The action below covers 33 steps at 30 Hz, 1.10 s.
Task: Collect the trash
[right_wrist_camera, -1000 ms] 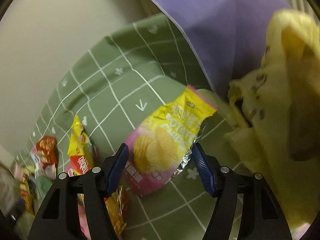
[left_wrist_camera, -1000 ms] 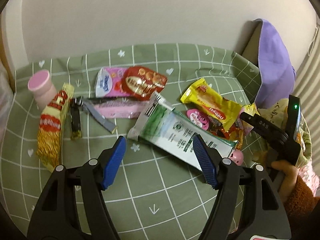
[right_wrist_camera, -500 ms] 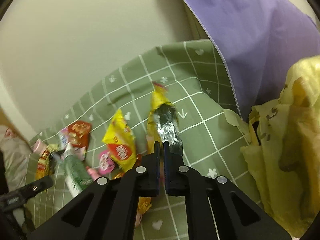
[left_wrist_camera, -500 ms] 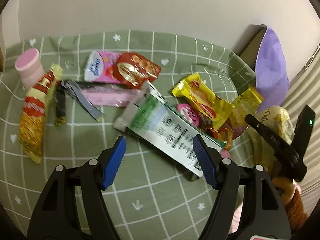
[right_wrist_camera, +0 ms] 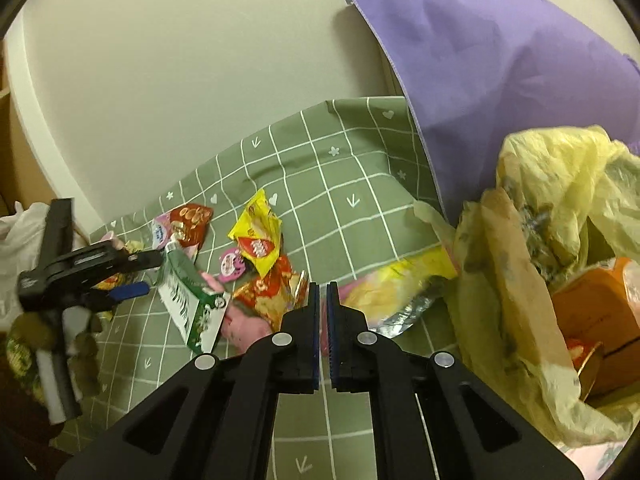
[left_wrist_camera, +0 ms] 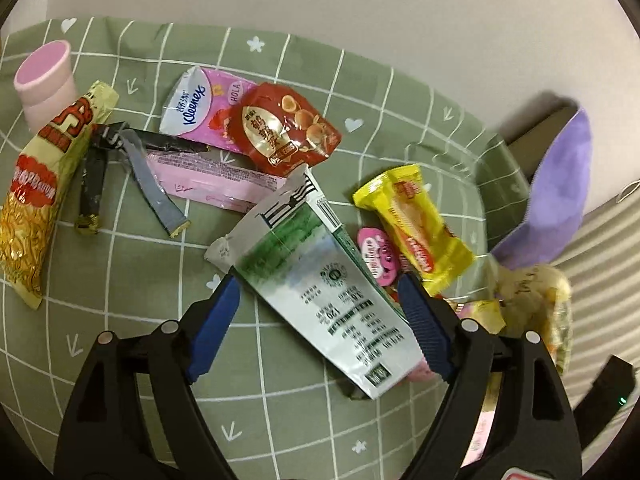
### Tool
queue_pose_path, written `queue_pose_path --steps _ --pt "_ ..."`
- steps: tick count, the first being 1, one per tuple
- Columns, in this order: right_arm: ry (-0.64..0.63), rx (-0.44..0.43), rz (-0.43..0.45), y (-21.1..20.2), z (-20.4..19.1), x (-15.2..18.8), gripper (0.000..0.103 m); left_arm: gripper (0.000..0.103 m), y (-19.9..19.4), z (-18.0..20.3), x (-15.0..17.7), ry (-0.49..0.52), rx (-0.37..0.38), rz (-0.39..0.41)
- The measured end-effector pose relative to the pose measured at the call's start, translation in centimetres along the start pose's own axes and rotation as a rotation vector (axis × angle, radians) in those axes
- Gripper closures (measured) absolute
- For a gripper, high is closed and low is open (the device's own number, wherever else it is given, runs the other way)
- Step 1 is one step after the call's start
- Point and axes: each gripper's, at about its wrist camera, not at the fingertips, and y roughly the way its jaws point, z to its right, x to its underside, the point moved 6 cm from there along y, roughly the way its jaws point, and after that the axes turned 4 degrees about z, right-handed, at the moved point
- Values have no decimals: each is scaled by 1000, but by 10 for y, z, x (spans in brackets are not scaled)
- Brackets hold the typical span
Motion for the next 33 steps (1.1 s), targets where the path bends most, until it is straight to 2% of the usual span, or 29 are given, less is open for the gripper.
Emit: queue_pose_path --steps 3,9,10,11,12,13,16,18,19,20,27,30,33 --pt "6 -25 -32 0 0 8 97 26 8 0 2 7 -48 -19" --pt "73 -28 -18 -3 11 19 94 25 13 -6 -4 -36 -58 -22" --pt "64 -17 -19 -5 12 22 83 25 14 -6 -5 -44 -57 -25" --pt "57 -16 -21 -6 12 23 63 25 15 -6 -6 -50 -57 -28" --pt "53 -25 -20 -7 12 26 57 25 17 -6 -6 -53 -60 -33" --pt "58 -39 -10 -10 12 29 55 25 20 -6 -6 -61 -62 -44" --pt "65 -44 -24 -11 13 35 55 25 30 -8 -7 -109 -67 -81" --pt "64 -31 -40 -10 14 40 55 30 33 -7 -9 -128 -65 -87" --pt "70 -28 -46 -9 15 41 55 39 33 -5 -11 -124 -59 -83" --pt "80 -25 -51 -8 16 43 55 48 30 -1 -13 -102 -57 -75" --pt "205 20 -49 15 24 45 55 49 -15 27 -18 163 -59 58" --pt "260 79 -21 28 32 42 55 49 -36 30 -18 220 -61 112" --pt "322 157 21 38 43 38 55 49 -53 26 -20 212 -66 162"
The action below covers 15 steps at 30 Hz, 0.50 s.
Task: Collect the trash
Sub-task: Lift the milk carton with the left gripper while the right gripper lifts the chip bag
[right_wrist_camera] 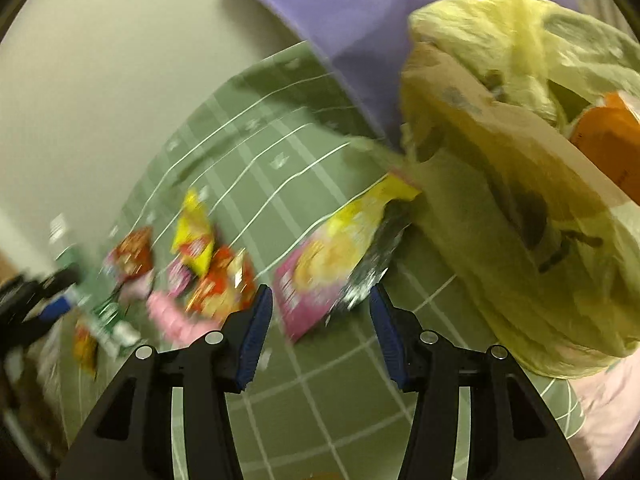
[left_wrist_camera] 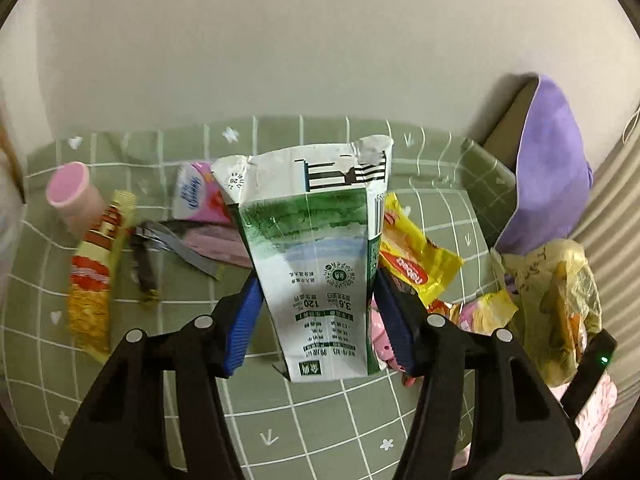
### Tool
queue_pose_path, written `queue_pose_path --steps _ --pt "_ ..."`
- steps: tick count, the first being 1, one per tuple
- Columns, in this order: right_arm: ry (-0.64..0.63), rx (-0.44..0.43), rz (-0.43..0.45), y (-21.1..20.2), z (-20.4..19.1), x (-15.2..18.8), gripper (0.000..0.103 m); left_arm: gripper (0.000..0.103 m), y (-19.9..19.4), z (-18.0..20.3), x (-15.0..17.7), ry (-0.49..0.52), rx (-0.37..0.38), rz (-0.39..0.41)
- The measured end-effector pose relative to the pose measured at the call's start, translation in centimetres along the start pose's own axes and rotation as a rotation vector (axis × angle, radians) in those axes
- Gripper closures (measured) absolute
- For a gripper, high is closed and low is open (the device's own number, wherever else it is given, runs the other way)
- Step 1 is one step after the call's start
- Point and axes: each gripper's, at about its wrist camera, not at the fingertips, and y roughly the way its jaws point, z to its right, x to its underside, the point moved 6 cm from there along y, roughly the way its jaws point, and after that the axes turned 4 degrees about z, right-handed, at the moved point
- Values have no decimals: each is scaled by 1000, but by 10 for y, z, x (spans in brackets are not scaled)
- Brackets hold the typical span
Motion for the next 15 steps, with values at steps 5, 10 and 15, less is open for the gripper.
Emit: queue_pose_path --steps 5,10,15 --pt "45 19 7 25 1 -6 55 49 -11 1 -3 66 -6 29" --pt "44 5 -17 44 -3 -10 59 49 -8 4 -4 92 22 19" --pt "-32 -71 -36 50 -23 -6 86 49 -4 2 -7 96 29 9"
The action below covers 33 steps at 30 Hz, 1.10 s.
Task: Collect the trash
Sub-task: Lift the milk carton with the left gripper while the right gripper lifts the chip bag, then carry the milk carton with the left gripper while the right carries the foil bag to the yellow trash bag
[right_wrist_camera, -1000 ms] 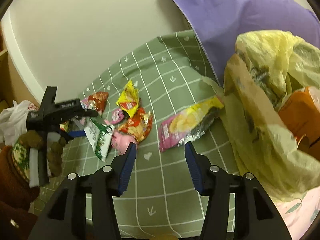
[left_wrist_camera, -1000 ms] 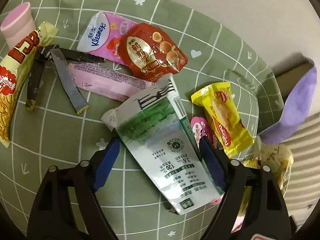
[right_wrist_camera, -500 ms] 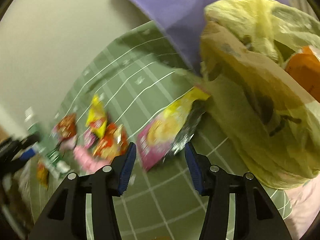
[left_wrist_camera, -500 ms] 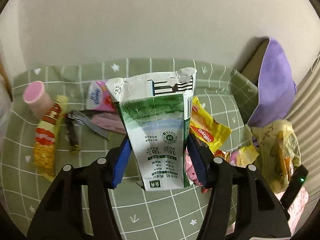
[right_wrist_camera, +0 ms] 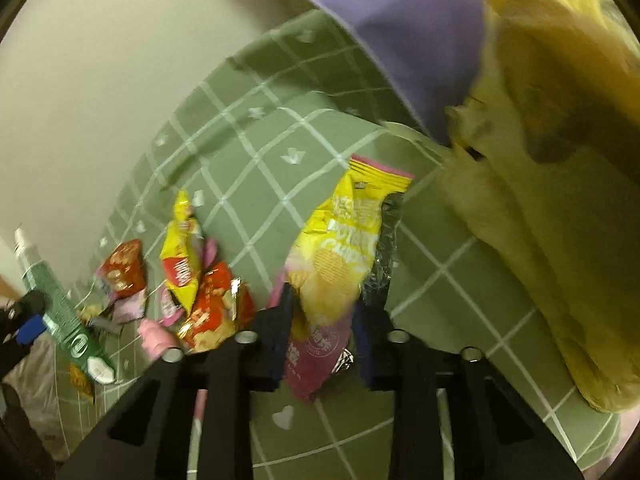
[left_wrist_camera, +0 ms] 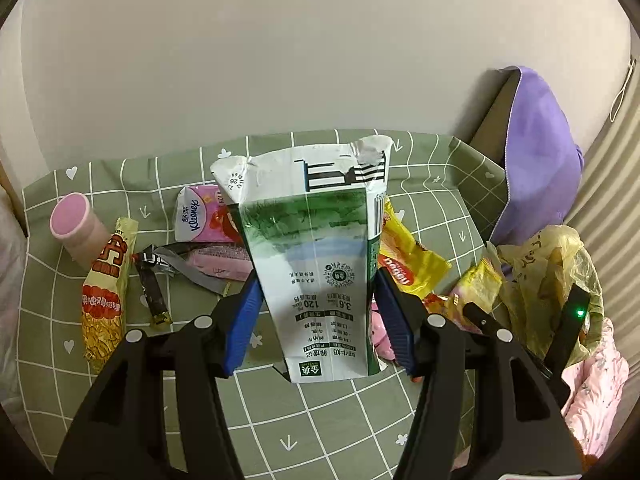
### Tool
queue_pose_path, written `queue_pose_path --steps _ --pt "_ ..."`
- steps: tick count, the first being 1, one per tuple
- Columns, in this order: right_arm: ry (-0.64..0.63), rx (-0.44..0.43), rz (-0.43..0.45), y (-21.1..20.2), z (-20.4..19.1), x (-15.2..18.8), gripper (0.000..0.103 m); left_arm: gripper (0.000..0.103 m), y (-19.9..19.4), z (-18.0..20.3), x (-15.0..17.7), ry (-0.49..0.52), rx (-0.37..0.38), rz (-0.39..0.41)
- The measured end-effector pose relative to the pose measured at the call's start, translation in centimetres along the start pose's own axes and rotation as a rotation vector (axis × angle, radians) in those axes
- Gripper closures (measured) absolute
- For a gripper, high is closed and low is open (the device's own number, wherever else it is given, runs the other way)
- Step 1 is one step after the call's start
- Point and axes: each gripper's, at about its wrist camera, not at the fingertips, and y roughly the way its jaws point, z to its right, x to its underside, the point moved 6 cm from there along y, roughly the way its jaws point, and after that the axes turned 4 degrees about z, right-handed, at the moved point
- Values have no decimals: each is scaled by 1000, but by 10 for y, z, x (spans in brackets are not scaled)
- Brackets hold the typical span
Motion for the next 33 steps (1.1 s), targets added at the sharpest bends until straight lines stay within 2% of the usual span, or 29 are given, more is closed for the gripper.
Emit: queue_pose_path --steps 2,6,9,11,15,19,22,25,27,29,33 --pt "-34 -32 8 -4 -9 -3 93 49 1 0 0 4 -1 -1" --pt "-79 -85 33 -19 -24 -12 98 49 3 0 2 -9 14 -9" --pt "-115 -107 51 -31 -32 -19 98 49 6 5 6 -1 38 -34" --pt "-154 -119 57 -42 -37 -21 99 49 13 13 15 21 72 -94" --pt "-208 -134 50 -59 -40 -21 99 54 22 26 27 47 115 -156" --pt "-221 -138 21 -71 -34 -17 99 54 25 34 27 41 148 -159" --pt "-252 -119 10 -77 -29 -14 99 54 36 34 23 47 128 -136" --pt "-277 -100 -2 -85 -21 -12 99 45 48 33 17 55 131 -131" --pt "-284 -92 -1 -91 -15 -11 99 43 56 31 9 81 107 -125" --pt "-293 -86 0 -95 -12 -10 99 33 63 26 2 95 104 -136" --pt "-303 -101 -4 -97 -7 -10 99 32 87 14 2 83 105 -223"
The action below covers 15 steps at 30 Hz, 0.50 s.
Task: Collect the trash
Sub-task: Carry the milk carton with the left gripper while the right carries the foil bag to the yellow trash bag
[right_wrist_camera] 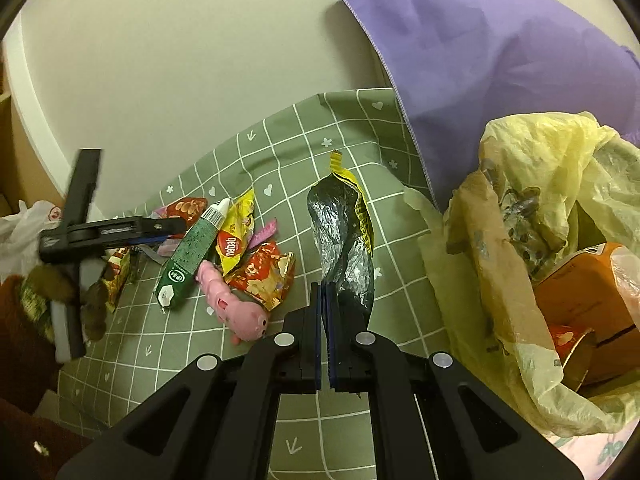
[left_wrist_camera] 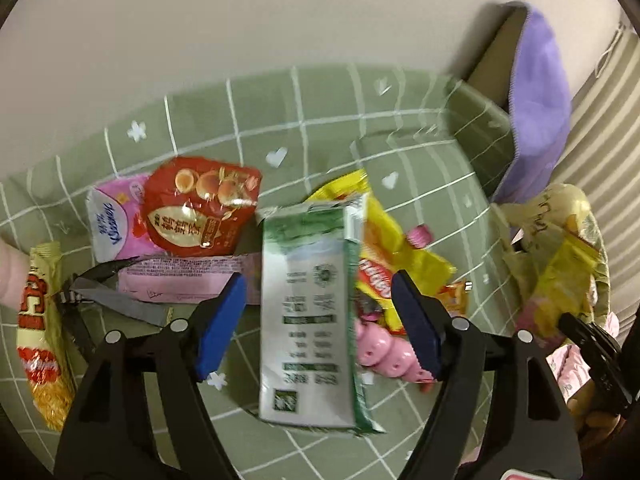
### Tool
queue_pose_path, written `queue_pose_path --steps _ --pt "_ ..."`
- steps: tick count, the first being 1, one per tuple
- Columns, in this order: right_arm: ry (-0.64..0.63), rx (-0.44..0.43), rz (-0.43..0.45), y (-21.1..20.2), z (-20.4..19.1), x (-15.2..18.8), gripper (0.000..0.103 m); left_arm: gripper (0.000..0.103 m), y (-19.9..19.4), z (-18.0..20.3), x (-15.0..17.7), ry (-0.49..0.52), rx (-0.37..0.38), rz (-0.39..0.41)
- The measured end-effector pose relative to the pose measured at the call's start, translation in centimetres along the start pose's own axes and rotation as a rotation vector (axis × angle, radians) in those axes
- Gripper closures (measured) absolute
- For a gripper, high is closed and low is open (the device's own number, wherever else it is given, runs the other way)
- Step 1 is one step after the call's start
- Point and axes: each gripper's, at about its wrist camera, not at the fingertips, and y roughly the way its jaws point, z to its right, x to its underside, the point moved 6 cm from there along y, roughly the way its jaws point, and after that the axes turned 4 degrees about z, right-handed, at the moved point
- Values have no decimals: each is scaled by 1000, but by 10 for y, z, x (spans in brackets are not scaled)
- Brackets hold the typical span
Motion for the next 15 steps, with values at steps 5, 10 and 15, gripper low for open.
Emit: queue_pose_path --steps 5,10,15 --pt "-33 -10 -13 5 -6 -1 99 32 38 -11 -11 -47 58 -92" --pt "-81 -12 -33 9 -13 -2 99 33 56 -13 -26 -48 57 -133" --pt "-62 -11 -20 6 -7 -8 99 34 29 4 -27 -17 44 -40"
